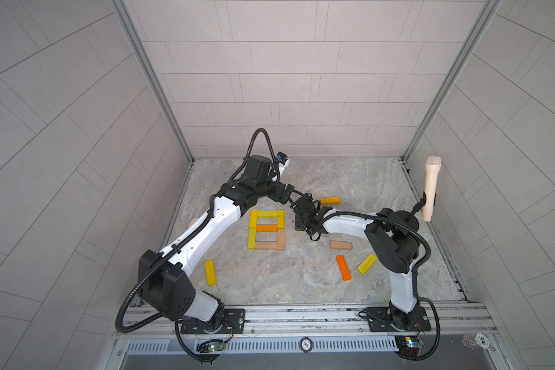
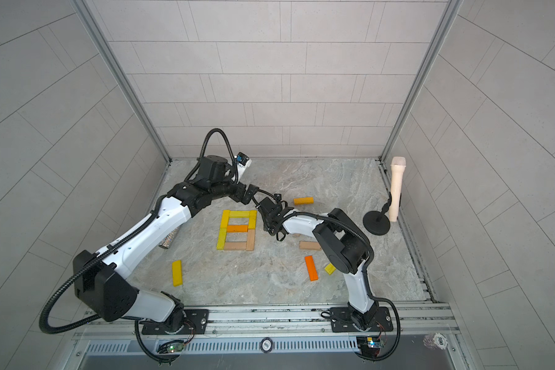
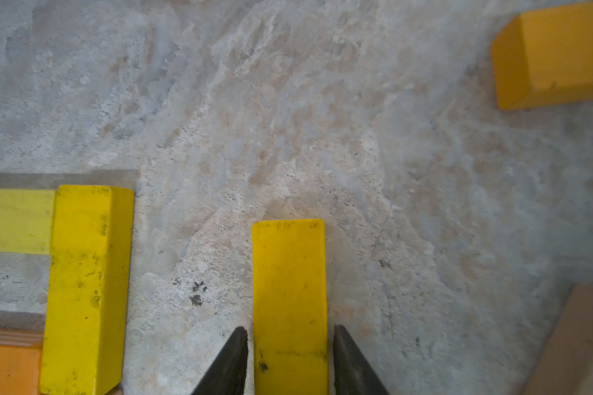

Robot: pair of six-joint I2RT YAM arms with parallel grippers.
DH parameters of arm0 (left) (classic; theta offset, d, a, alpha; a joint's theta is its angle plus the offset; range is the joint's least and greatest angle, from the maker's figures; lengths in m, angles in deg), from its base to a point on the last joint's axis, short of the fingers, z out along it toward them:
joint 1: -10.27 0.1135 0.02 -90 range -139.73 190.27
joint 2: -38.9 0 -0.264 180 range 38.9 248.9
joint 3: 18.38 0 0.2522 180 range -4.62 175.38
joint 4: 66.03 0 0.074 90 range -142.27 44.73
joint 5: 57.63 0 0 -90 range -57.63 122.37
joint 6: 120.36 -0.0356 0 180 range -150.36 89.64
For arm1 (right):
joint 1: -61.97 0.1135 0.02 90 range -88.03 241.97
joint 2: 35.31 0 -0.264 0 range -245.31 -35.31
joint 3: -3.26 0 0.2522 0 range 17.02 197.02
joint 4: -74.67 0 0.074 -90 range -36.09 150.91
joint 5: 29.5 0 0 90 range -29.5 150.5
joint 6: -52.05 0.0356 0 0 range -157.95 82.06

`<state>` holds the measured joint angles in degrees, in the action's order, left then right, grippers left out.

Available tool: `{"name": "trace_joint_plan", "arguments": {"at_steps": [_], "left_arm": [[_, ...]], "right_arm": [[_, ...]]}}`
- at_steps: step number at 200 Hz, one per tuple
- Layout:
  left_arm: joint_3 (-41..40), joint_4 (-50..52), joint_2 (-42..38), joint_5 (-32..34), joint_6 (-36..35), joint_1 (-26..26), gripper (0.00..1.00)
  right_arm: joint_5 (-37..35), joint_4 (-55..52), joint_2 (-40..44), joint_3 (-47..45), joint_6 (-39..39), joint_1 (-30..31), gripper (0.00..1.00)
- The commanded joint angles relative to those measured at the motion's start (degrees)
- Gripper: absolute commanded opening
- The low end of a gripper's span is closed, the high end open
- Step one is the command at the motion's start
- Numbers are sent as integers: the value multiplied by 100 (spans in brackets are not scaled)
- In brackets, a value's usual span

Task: Assemble the number 8 with building blocks
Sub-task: Move the building block to the center of the board.

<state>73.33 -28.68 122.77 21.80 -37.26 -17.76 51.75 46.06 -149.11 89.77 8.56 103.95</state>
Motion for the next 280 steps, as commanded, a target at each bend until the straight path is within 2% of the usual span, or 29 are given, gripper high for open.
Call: {"name": "trace_joint_plan", "arguments": {"at_steps": [1,38,131,176,201,280], "left_arm": [[-43,-48,-107,-94,-9,28,100],[-43,-57,-90,-139,19,26,100],[-46,-66,-152,-158,22,26,100],[-50,-75,-141,-182,30,26,100],[-60,-74,-144,-187,30,26,100],[-64,-79,-122,-209,40,26,100]], "right_arm": [[-62,-112,197,-22,88,-4,48],[-162,-242,442,-90,47,-30,47],[46,-123,149,-42,227,-31,44],[-20,-167,51,-33,282,19,43],[-64,-167,51,-46,321,39,37],[-100,-194,42,-24,319,85,36]]}}
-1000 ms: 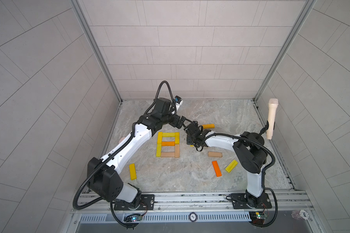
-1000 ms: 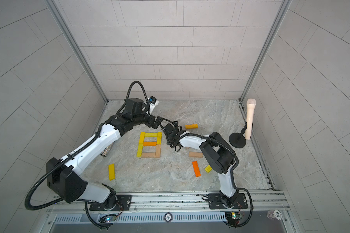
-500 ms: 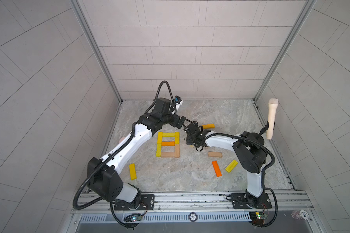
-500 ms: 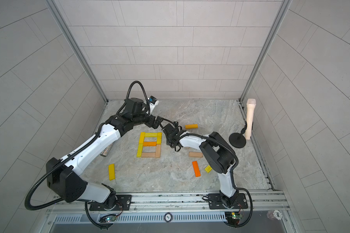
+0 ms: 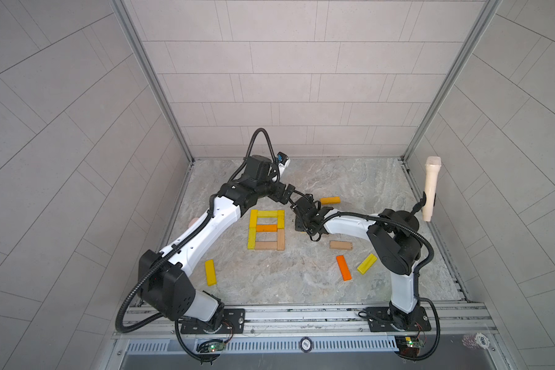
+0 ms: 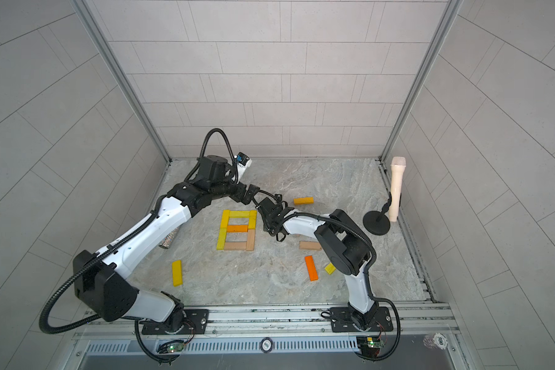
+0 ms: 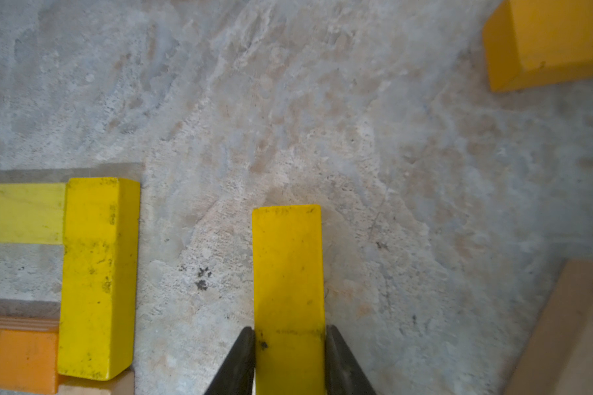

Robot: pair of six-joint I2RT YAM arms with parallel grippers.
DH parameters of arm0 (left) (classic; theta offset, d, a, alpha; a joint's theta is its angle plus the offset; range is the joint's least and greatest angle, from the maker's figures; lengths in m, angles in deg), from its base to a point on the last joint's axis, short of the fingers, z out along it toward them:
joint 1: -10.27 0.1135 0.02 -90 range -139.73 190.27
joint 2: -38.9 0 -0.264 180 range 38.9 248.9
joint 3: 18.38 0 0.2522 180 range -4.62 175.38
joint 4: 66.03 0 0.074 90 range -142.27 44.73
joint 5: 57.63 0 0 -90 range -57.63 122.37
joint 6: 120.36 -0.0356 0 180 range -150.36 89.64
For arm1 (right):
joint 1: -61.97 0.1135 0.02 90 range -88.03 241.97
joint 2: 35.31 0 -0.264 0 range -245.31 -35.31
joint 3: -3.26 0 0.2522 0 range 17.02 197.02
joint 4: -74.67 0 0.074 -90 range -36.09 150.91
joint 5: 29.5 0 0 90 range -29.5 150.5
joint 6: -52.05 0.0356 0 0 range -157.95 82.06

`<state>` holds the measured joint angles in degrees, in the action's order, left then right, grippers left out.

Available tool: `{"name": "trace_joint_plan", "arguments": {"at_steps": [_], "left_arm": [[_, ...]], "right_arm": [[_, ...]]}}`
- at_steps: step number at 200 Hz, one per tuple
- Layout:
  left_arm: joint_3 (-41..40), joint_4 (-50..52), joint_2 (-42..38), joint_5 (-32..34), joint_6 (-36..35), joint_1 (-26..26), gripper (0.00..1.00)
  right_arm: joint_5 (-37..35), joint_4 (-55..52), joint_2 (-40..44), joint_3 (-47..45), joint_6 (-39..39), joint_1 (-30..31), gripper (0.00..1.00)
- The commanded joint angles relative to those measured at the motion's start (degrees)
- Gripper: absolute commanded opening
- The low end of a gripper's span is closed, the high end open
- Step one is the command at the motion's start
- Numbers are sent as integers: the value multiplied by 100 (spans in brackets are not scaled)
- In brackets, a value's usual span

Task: Assemble the number 8 with building blocks
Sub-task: Move the building block to the center of the board.

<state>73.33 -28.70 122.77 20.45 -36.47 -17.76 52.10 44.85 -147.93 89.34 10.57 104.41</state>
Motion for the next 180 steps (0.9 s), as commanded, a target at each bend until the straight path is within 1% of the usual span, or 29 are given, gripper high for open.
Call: {"name": "trace_joint_plan", "arguments": {"at_steps": [1,62,86,105,120,140,163,180], "left_arm": [[-62,-79,-124,-78,-39,26,100],[-42,-72,-150,-238,-39,17,100],[-91,-139,-194,-260,-31,17,100],[-127,-169,-229,-264,-30,12,100],[-135,-186,-238,-267,-22,14,100],[-139,-195,-234,-294,-6,8,100],[-132,-204,-233,-335,-4,8,100],[-131,-204,-224,-362,12,8,100]], "right_arm": [[-140,-73,-76,20,116,38,36],[-105,-67,142,120,-157,33,57],[-113,-78,371,50,-352,-41,62],[-81,-81,560,-39,-541,-188,65],[-34,-128,695,-93,-775,-378,66],[176,-168,809,-166,-1087,-747,70],[460,-152,870,-213,-1532,-1225,81],[613,-196,809,-149,-1904,-1545,86]]}}
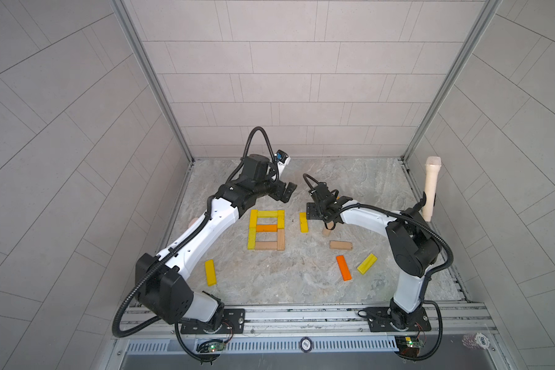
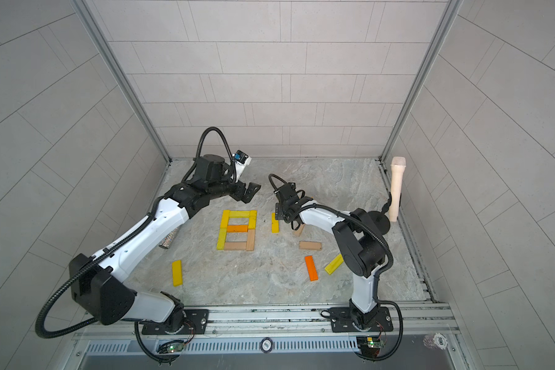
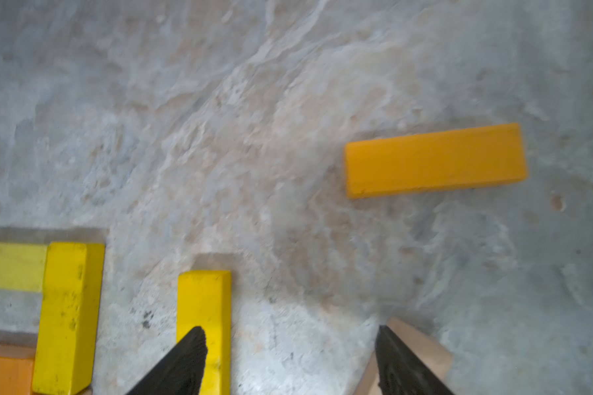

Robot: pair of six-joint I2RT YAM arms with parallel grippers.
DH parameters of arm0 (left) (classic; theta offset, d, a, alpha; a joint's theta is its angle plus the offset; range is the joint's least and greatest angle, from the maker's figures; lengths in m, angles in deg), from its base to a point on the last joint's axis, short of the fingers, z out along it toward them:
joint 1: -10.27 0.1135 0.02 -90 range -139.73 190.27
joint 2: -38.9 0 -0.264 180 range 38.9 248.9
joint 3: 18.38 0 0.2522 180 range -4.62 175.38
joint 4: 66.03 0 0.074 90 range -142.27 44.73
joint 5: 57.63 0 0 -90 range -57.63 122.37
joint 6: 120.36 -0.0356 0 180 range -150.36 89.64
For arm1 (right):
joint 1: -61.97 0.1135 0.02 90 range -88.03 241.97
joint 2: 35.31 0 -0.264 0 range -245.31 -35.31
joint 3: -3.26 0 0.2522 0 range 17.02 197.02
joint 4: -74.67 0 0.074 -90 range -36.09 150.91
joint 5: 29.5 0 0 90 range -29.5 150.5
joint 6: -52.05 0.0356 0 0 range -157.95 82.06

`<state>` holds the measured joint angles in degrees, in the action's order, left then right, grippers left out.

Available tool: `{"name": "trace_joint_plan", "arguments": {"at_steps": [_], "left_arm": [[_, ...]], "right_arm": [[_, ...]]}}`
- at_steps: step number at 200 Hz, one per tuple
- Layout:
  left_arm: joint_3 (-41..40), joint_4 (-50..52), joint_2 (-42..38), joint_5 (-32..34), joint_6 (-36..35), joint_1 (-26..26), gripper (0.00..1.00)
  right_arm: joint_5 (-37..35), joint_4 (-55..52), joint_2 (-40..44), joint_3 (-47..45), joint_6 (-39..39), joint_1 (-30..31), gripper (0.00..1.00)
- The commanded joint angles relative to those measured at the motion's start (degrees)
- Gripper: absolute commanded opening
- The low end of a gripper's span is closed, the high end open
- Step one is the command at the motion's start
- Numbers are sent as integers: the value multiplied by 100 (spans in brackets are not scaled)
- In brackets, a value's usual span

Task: Assemble the number 8 with building blocks
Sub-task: Move the building block to the center of the board, then assemble the building block at the center of the board.

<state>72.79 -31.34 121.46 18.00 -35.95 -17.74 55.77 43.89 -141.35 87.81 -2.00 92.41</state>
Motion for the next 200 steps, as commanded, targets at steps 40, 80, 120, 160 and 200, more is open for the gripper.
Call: {"name": "trace_joint_plan", "arguments": {"at_steps": [40,80,120,160,200], "left_arm": [[-52,69,-25,-197,-21,6,100],[-67,67,4,-202,-22,6,100],[-77,69,7,-279,-57,6,100],[-85,61,38,-294,-57,6,100],[-85,61,51,-319,-44,5,100]], "right_arm": [[631,-204,-171,299,-1414,-869,99],[597,-440,-519,772,-1889,-952,100],[422,-648,-876,1238,-1861,-963,100],[289,-714,-1135,1476,-1807,-986,99],[306,-676,-1257,1508,-1722,-1100,100]]}}
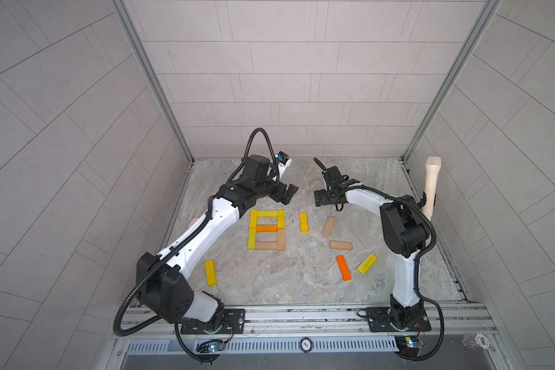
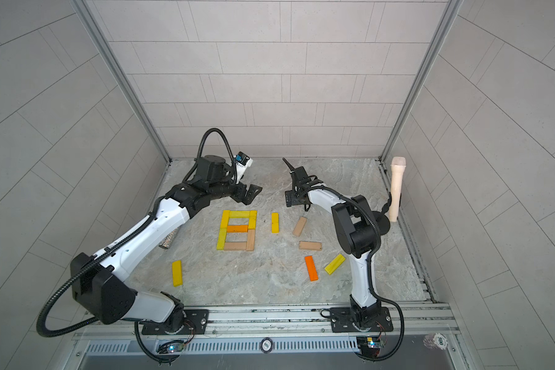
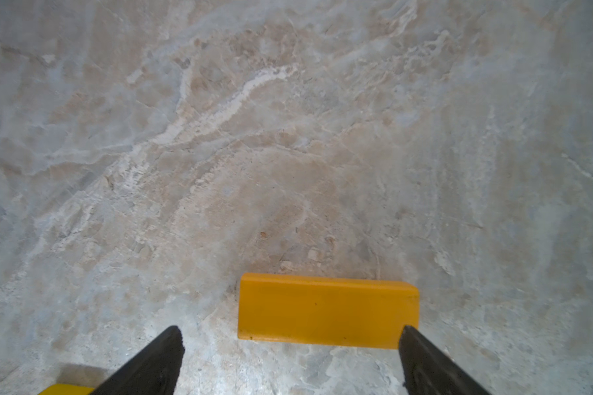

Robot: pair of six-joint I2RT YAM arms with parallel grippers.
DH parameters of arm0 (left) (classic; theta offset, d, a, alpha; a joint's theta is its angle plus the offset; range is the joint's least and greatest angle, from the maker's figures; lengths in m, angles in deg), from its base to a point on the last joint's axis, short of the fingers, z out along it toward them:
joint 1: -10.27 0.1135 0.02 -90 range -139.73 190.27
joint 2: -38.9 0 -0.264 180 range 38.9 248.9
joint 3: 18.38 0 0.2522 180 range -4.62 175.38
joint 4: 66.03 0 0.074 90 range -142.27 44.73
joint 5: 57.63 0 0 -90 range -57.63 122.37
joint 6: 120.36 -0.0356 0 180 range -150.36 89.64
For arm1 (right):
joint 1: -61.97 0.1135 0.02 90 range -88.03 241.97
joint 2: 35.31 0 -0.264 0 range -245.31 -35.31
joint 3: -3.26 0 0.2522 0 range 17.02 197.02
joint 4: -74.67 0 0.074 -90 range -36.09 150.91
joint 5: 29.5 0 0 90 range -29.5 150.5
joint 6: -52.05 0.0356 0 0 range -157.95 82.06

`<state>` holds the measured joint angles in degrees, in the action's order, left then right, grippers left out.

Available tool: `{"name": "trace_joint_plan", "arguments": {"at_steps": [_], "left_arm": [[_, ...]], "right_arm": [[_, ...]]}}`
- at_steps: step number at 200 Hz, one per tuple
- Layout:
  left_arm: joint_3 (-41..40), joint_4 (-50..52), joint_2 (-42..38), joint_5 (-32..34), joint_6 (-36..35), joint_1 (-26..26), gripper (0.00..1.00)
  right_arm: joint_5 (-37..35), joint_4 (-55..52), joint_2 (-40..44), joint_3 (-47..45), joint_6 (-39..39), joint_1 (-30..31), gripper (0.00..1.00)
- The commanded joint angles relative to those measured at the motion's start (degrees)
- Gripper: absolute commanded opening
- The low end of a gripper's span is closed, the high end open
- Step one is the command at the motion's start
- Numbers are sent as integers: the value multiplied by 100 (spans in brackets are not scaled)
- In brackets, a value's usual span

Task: Assemble the number 8 with building blocks
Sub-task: Assemble the building block at the center of the board.

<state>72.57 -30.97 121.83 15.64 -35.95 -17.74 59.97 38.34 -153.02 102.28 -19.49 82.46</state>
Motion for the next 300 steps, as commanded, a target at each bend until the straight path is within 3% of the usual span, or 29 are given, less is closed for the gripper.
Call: {"name": "trace_joint_plan", "arguments": {"at_steps": [1,171,218,300], "left_arm": [[-63,23,13,-84,-46,5,100],[-54,28,73,-63,-48,-6,100],[-42,41,71,-58,-47,-12,100],[-27,58,22,-23,-30,-9,100]], "right_arm": [[-109,-119,-92,62,26,-110,100],[256,-140,-481,242,35,-256,99],[238,-72,-335,120,70,-242,92],[90,171,332,-584,386,128,91]]}}
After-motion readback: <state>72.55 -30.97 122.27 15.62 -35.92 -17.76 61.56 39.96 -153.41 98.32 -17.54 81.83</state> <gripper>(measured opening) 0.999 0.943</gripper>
